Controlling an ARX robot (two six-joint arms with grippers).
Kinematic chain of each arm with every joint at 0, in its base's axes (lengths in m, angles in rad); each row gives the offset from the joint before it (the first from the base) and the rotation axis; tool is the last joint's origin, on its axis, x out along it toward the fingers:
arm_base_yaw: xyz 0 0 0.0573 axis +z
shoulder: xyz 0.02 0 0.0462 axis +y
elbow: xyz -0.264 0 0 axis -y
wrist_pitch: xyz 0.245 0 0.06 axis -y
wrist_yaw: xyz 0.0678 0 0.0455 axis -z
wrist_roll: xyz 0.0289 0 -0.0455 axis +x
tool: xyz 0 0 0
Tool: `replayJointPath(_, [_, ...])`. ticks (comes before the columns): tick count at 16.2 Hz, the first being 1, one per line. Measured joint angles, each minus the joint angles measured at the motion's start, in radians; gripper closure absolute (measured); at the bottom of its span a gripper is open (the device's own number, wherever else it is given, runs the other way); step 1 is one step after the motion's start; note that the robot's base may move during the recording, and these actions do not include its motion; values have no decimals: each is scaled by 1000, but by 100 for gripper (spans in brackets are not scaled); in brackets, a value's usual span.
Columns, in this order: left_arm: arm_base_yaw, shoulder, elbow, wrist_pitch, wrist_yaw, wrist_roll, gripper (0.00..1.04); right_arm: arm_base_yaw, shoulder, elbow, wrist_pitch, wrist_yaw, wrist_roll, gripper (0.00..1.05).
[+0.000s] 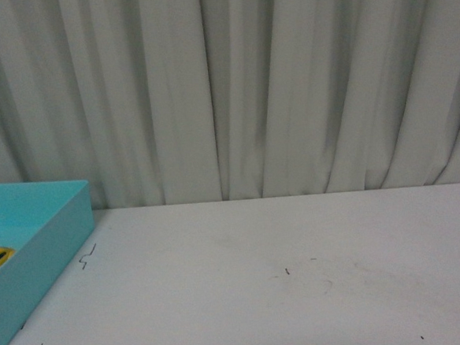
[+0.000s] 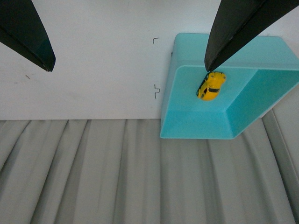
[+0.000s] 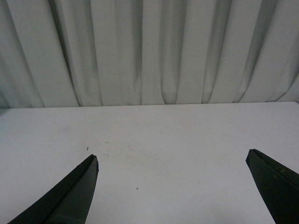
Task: Wind up and store yellow beetle toy
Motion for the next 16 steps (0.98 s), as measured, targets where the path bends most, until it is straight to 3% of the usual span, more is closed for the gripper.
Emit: replayJointPath(16, [0,0,0,0,0,0,7,0,0,0,0,0,0,7])
